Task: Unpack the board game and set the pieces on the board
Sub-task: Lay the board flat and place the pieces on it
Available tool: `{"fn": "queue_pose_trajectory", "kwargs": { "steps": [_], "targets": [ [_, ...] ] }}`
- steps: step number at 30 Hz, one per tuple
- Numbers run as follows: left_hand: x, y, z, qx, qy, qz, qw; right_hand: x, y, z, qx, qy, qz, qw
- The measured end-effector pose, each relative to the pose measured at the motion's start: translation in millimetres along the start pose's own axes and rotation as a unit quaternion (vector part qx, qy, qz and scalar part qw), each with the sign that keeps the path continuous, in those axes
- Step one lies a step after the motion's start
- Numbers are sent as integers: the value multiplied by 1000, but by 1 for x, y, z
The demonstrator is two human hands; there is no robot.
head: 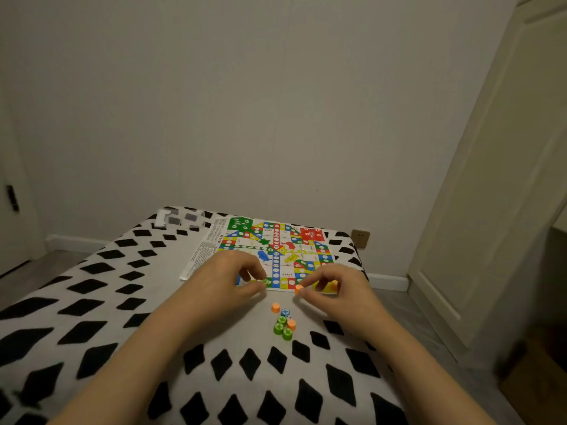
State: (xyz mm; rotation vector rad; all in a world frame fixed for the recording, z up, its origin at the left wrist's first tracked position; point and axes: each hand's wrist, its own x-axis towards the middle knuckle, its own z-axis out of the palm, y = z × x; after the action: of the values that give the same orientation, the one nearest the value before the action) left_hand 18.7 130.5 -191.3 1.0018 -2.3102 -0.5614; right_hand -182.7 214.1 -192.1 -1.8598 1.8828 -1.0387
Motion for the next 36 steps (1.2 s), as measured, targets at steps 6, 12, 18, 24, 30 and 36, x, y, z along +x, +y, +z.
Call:
{"fn": "queue_pose_trajectory", "kwargs": {
  "steps": [6, 12, 18, 24, 30, 36],
  "targets": [
    [39, -14, -14, 33, 16, -8, 999, 47, -7, -1, 2, 25, -14, 1000],
    [86, -38, -31, 40, 25, -29, 998, 101, -6, 4, 30, 31, 16, 999],
    [134, -78, -30, 50, 43, -78, 995, 146, 7, 12, 47, 12, 54, 997],
    [157, -98, -18, 65, 48, -115, 990, 182, 7, 32, 54, -13, 68, 996],
    [161, -105, -10, 109, 31, -114, 987, 199, 7, 50, 39, -27, 77, 996],
    [158, -109, -9, 133, 30, -117, 984, 198, 13, 54, 6, -31, 65, 997]
  ]
}}
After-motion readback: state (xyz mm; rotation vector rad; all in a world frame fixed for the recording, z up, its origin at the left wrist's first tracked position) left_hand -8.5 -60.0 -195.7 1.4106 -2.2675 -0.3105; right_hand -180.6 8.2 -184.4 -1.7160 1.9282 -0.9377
